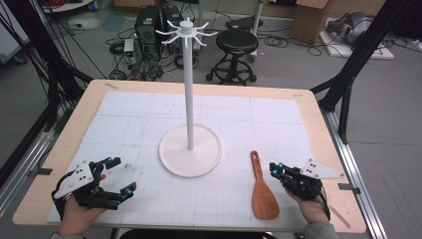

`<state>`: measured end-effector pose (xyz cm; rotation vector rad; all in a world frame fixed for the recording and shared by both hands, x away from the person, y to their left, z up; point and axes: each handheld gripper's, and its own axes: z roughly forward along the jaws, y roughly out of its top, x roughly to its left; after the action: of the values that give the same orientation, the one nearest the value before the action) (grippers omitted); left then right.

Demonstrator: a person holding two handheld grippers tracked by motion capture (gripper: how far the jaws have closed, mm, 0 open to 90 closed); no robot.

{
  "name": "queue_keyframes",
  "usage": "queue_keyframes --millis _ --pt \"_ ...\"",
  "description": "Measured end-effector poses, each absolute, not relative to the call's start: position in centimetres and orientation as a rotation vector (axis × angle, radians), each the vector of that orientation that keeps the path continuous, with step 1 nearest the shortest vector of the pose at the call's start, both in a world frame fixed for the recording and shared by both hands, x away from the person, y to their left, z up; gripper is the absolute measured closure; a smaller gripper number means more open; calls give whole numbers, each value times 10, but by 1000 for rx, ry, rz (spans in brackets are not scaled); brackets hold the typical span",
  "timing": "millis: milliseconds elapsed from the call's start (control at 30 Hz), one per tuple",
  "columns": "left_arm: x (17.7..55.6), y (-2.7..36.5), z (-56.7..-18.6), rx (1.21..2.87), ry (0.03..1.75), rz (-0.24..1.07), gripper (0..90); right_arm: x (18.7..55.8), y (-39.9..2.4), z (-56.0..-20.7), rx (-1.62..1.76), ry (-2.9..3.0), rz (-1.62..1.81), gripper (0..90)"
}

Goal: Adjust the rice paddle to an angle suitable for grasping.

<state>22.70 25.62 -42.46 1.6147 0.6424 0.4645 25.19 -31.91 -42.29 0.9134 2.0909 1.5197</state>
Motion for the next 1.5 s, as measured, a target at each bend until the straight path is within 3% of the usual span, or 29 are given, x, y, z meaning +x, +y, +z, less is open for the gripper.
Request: queue_keyframes --millis 833,1500 --pt "228 253 -427 1636 649 467 18 288 -321 -448 1083 2271 1389 894" --pt "227 253 -428 1656 655 461 18 296 -307 -451 1069 2404 1209 894"
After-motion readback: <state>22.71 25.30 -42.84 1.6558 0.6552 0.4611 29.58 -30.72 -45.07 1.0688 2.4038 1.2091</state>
